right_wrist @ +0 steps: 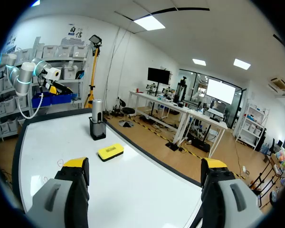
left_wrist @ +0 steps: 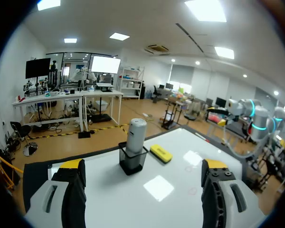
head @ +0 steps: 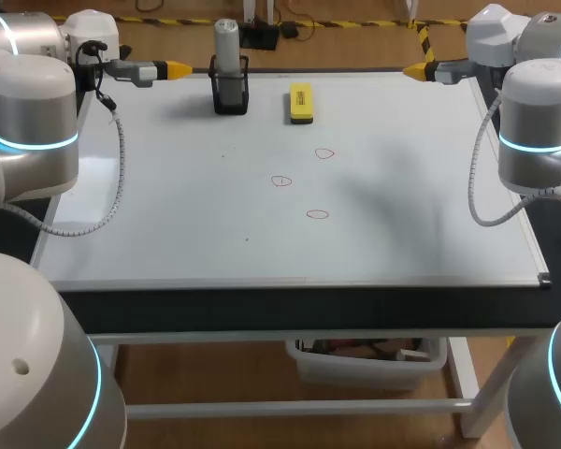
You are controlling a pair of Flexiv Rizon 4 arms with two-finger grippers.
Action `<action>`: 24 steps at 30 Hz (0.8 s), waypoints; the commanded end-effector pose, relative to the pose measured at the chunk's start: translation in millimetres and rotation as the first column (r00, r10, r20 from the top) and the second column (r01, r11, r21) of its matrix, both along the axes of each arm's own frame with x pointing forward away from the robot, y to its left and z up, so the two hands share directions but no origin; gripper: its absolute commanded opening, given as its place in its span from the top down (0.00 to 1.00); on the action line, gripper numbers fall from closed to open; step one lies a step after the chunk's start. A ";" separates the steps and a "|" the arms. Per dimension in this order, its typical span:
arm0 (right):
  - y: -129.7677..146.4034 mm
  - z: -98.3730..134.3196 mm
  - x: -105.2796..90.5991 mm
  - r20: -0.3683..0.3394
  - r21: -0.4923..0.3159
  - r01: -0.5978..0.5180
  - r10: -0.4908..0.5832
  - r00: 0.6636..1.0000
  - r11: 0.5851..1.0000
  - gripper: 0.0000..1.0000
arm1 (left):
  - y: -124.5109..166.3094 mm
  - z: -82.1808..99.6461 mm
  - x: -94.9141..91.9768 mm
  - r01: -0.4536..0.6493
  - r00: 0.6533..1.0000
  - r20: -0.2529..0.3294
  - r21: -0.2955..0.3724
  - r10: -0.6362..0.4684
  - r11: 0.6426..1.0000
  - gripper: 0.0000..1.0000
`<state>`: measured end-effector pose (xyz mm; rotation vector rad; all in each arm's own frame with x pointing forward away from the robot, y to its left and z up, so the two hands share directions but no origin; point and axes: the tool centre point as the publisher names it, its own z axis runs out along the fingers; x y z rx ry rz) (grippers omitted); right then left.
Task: Pick up the inspection probe, press it on each red-marked spot on the whiteboard one by one, put down the probe, pick up the eraser, and wipe off all the red marks.
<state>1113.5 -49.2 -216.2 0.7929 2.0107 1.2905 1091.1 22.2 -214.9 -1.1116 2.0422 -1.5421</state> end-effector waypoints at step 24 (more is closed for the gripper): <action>-0.1 0.0 0.3 -0.001 -0.001 0.000 0.000 1.000 1.000 0.00 | -3.8 -12.7 53.1 0.367 0.921 0.180 -0.101 -0.346 0.925 0.00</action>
